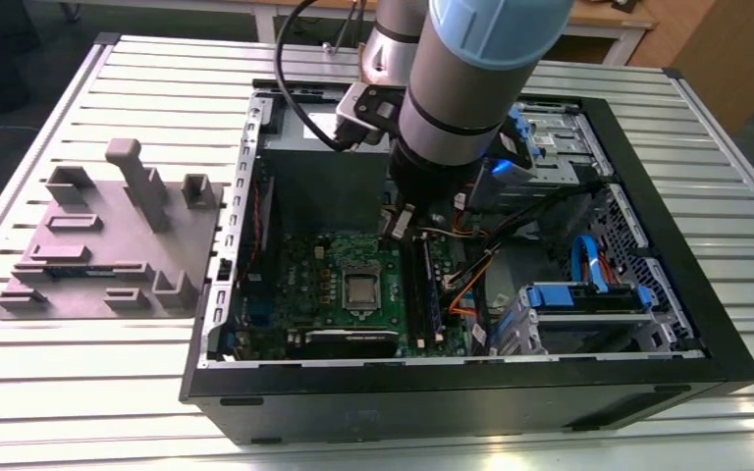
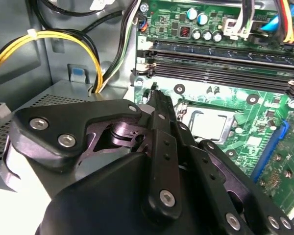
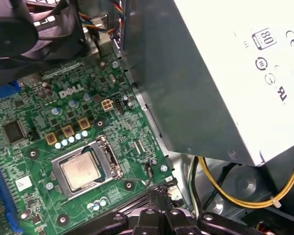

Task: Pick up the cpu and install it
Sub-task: 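Install the first cpu locking lever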

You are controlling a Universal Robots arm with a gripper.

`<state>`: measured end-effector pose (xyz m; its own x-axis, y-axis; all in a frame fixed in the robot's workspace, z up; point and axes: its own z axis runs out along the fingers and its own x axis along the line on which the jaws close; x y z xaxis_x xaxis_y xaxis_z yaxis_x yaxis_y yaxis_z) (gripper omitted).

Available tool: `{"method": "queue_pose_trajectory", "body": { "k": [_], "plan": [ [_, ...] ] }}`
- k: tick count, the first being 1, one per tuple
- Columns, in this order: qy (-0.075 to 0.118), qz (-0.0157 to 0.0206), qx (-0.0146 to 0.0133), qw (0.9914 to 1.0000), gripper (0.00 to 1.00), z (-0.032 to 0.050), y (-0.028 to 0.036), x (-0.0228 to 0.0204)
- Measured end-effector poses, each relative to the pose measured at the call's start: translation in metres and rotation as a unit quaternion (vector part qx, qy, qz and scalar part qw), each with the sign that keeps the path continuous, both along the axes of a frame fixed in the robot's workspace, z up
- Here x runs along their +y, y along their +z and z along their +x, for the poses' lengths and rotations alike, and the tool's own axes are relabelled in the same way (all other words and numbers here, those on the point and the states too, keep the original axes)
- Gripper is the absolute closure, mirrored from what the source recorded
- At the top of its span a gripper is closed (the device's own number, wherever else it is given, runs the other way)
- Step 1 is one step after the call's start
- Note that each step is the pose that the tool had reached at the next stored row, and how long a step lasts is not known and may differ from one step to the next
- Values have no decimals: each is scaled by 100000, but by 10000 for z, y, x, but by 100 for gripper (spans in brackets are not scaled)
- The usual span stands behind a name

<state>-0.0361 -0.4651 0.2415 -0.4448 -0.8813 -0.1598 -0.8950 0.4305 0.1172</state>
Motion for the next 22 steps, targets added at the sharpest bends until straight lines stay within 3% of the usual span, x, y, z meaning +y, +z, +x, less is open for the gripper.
{"method": "queue_pose_trajectory", "body": {
  "k": [5, 15, 17, 19, 20, 22],
  "plan": [
    [87, 214, -3, 100000, 90, -6, -22, 20],
    [477, 158, 5, 99999, 90, -45, -51, 57],
    [810, -254, 3, 99996, 90, -51, -52, 57],
    [1167, -884, 16, 99989, 90, -53, -51, 56],
    [1419, -1546, 15, 99978, 90, -55, -52, 54],
    [1952, -1845, 13, 99964, 90, -69, -51, 42]
  ]
}}
